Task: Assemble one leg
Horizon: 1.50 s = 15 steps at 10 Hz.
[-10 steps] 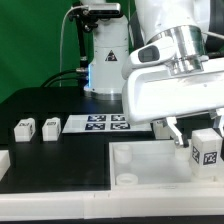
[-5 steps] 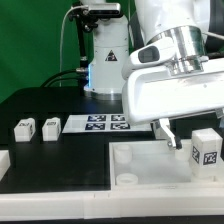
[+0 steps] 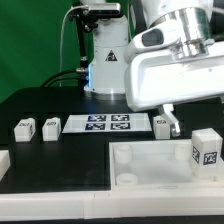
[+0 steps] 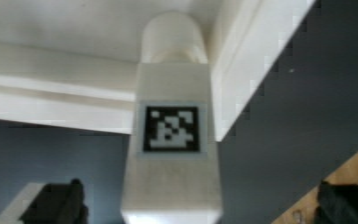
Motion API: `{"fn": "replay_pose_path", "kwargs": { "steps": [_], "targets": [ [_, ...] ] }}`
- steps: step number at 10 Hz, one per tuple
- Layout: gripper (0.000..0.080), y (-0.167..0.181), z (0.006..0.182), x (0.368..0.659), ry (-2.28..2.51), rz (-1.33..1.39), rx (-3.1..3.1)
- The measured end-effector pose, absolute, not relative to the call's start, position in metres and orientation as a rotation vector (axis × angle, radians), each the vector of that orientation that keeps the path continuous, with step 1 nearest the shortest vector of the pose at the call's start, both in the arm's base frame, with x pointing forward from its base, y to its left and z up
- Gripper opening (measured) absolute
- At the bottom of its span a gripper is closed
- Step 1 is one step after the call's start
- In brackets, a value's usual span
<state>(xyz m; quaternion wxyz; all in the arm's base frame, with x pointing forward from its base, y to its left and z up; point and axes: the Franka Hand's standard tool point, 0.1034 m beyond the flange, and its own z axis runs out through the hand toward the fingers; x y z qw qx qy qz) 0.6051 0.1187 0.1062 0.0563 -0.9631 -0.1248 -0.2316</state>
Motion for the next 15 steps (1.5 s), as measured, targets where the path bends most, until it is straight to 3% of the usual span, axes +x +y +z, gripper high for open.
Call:
{"fn": "replay_pose_path", "kwargs": {
  "steps": [1,2,7,15],
  "targets": [
    [0.0649,0.117,0.113,0.612,-0.376,-0.721,-2.919],
    [0.0649,0.119,0.109,0.611,-0.377,-0.612,-2.932],
    [0.0649,0.125,0.094,0.612,-0.337,0.103,-2.95],
    [0.0649,0.12,0.088,0.617,-0.253,0.076,-2.957]
  ]
}}
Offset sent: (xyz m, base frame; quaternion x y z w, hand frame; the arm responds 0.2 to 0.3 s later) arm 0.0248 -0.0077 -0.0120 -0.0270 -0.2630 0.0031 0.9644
